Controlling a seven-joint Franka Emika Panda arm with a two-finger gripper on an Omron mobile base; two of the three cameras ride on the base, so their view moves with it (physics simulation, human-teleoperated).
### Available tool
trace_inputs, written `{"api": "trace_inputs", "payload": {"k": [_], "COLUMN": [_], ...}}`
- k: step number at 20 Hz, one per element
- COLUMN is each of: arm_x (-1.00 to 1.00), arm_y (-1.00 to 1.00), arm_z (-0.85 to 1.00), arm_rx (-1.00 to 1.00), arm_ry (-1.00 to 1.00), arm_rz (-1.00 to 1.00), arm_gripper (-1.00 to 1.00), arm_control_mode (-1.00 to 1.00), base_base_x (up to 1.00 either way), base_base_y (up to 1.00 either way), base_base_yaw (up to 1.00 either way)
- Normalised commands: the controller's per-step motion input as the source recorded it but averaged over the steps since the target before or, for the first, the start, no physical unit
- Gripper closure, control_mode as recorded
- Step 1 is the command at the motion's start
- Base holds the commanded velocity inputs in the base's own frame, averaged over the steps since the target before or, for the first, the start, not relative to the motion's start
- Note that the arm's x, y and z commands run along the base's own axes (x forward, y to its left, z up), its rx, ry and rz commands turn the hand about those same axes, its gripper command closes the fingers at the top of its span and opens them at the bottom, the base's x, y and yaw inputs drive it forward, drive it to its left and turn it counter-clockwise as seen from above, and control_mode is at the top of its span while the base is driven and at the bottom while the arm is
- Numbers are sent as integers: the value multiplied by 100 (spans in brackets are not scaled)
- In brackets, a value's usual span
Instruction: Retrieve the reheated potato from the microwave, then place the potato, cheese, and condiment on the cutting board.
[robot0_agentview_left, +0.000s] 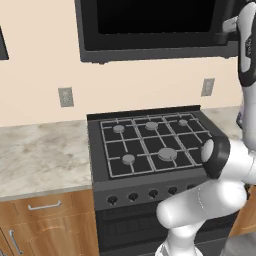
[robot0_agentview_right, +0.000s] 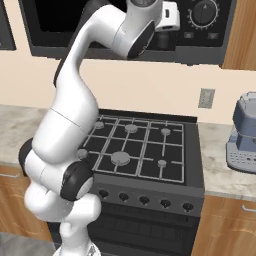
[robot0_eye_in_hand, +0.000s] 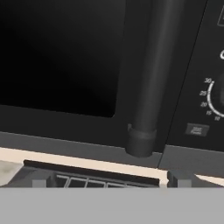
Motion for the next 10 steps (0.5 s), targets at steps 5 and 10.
{"api": "trace_inputs", "payload": {"k": [5,10], "arm_x": [37,33], "arm_y": [-12,-15], "arm_z": [5,-1], "arm_rx": [4,9], "arm_ry": [1,3], "arm_rz": [-2,0], "arm_gripper": [-100,-100], "arm_control_mode": [-100,-100], "base_base_x": [0,0], "base_base_y": [0,0], "base_base_yaw": [0,0]}}
